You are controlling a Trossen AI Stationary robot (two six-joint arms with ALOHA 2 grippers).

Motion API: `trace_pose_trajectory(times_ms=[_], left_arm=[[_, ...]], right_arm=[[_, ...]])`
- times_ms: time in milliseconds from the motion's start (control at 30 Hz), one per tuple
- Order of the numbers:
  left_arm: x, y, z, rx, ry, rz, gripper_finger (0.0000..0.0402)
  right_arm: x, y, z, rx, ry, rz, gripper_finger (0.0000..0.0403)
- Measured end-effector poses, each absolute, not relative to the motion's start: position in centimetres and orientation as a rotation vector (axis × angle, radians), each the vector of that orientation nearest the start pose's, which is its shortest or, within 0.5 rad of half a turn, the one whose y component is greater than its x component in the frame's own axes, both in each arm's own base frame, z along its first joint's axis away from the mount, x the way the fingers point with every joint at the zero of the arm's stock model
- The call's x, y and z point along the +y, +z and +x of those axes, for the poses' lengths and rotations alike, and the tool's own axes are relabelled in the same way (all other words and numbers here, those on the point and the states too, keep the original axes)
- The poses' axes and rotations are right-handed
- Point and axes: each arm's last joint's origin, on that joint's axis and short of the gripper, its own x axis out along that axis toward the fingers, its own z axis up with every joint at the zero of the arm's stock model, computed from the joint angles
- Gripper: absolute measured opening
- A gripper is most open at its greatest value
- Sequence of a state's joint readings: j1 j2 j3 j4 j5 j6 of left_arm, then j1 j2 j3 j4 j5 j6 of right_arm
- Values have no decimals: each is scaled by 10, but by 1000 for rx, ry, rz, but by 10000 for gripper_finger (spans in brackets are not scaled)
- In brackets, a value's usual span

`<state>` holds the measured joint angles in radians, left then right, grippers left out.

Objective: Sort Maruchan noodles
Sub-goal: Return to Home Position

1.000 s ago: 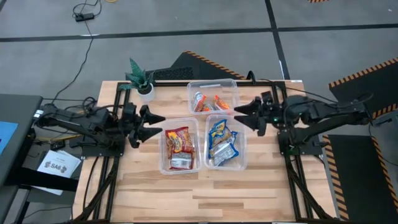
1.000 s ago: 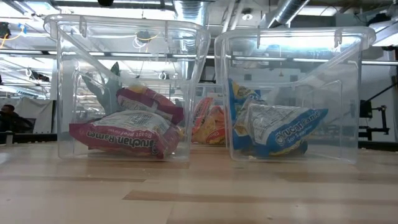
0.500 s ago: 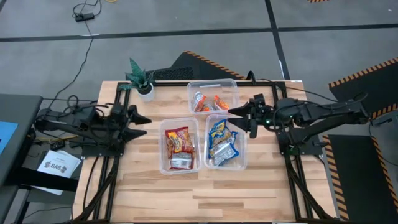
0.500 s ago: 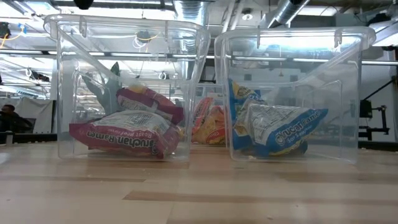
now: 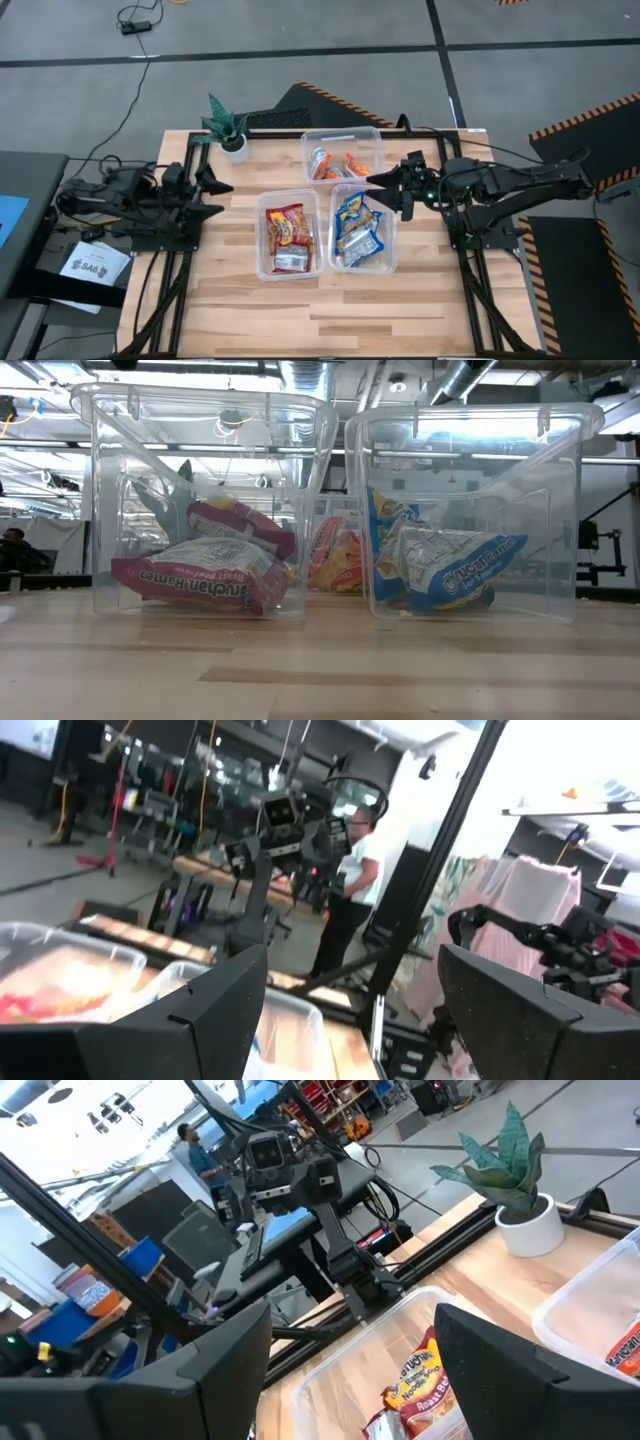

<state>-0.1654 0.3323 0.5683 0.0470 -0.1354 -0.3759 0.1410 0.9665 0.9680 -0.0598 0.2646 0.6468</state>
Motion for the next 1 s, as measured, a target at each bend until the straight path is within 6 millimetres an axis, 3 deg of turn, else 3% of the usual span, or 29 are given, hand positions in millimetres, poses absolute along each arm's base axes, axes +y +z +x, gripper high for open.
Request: trace_pose_trajectory(times_ms=[200,700,1000], left_arm=[[-11,314,88,-311,-97,-432,281],[-2,303,49,-354,-38,-445,281],[-7,263,66,-405,-130,-509,255]], right_arm=[[22,375,209,19,-138,634,302],[22,374,209,31,-139,632,302],[22,374,209,31,-139,632,302]])
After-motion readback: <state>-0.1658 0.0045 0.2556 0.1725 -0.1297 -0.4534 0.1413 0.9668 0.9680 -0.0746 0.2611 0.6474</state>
